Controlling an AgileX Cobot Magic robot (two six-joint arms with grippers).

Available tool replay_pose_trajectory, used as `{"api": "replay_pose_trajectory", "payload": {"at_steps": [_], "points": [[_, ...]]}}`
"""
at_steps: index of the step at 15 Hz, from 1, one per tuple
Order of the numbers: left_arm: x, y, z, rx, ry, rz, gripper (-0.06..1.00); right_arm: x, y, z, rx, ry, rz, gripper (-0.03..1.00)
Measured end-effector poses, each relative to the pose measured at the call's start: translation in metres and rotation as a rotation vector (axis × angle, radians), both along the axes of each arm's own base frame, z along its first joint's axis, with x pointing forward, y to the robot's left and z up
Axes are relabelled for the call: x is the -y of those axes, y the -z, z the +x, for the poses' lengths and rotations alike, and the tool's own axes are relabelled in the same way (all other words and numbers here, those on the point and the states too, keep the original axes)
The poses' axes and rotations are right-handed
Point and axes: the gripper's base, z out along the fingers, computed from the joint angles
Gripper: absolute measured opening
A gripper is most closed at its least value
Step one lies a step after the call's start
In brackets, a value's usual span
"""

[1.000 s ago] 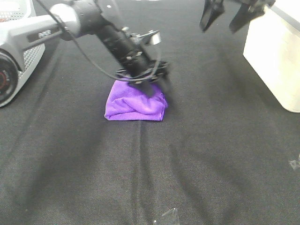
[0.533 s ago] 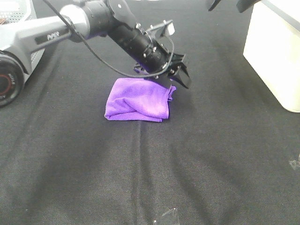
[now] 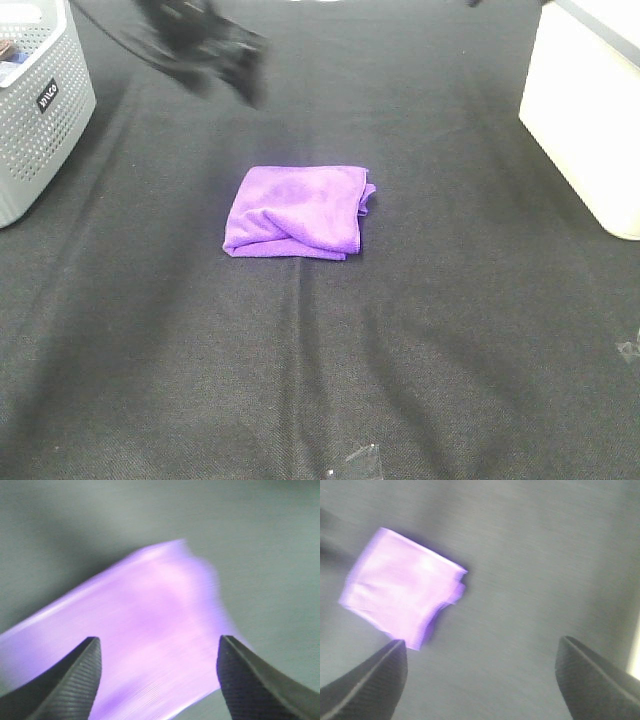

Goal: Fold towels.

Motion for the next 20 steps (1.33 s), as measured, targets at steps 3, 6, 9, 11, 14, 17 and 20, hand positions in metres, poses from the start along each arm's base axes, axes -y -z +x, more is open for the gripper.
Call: {"api": "replay_pose_trajectory", "payload": {"at_steps": [3, 6, 9, 11, 14, 17, 20], "points": [[-0.052, -0.042, -0.001, 0.089, -0.163, 0.073, 0.85, 0.027, -0.016, -0.008, 0.027, 0.09, 0.012, 0.78], [-0.125, -0.098, -0.024, 0.145, -0.325, -0.036, 0.84, 0.055, -0.017, -0.034, -0.009, 0.176, 0.009, 0.78], [-0.169, -0.134, -0.085, 0.143, -0.409, -0.053, 0.84, 0.06, -0.024, -0.095, -0.026, 0.183, 0.003, 0.78], [-0.175, -0.152, -0.145, 0.148, -0.415, -0.042, 0.83, 0.062, -0.038, -0.152, 0.021, 0.191, 0.016, 0.78], [-0.168, -0.162, -0.246, 0.183, -0.398, -0.042, 0.83, 0.065, -0.039, -0.233, 0.088, 0.22, 0.052, 0.78], [-0.165, -0.153, -0.34, 0.291, -0.406, -0.019, 0.83, 0.068, -0.032, -0.309, 0.212, 0.222, 0.074, 0.78], [-0.164, -0.116, -0.429, 0.426, -0.418, 0.013, 0.83, 0.072, -0.005, -0.377, 0.353, 0.219, 0.084, 0.78]]}}
